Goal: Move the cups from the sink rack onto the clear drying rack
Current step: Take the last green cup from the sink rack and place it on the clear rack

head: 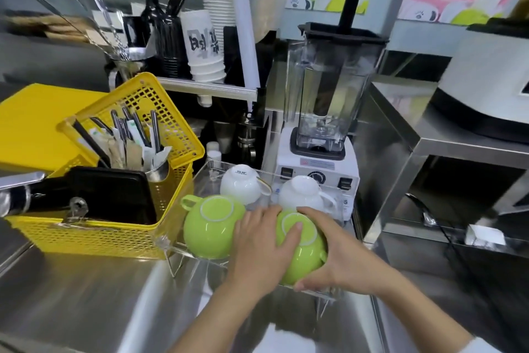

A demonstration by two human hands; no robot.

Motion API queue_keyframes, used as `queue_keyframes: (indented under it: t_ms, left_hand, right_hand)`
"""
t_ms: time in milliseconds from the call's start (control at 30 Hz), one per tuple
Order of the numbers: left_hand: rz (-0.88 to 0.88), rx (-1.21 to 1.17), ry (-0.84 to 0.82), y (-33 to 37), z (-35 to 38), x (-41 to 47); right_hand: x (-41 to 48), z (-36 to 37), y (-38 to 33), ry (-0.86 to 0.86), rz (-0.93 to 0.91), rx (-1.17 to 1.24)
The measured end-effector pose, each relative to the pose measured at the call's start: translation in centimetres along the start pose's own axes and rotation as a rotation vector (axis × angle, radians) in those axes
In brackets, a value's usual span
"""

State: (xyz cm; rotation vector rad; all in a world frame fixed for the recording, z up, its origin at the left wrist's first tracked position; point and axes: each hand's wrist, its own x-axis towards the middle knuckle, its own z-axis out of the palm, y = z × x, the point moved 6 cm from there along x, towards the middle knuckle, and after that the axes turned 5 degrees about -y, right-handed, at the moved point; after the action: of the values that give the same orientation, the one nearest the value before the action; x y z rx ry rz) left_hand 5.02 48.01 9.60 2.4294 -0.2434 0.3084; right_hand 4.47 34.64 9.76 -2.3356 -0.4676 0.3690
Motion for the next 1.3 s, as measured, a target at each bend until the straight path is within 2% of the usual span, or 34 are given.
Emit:
queue_keyframes:
  t_ms: [300,433,633,767,933,1300]
  left_hand:
    - [-0.003,0.068,0.119,-0.4,0.6,-0.3]
    - [-0.049,0.103,0.106,-0.4,0.4,-0.7]
    - [-0.042,0.099,0.094,-0.3,0.0,-1.1]
    - [-0.01,0.046,0.059,-0.1,-0.7,-1.0]
    - [0.013,-0.056,0.175,-1.1,-4.4,-0.4]
    - [-0.025,-0.111,0.208,-2.6,-7.3,2.3]
  right_hand:
    - [0.2,-0.4,-0.1,-0.009,-0.033,-0.066]
    - [0.1,-0.7,-0.5,0.0,-0.041,-0.095]
    - [0.3,-0.4,0.2,-0.089,-0.008,-0.097]
    - [0.6,-0.6,1.0,-0.102,0.012,-0.069]
    - [0.4,-0.8,1.6,-0.059,-0.022,-0.162]
    - [-0.2,-1.3,3.4,-0.168,0.034,-0.258]
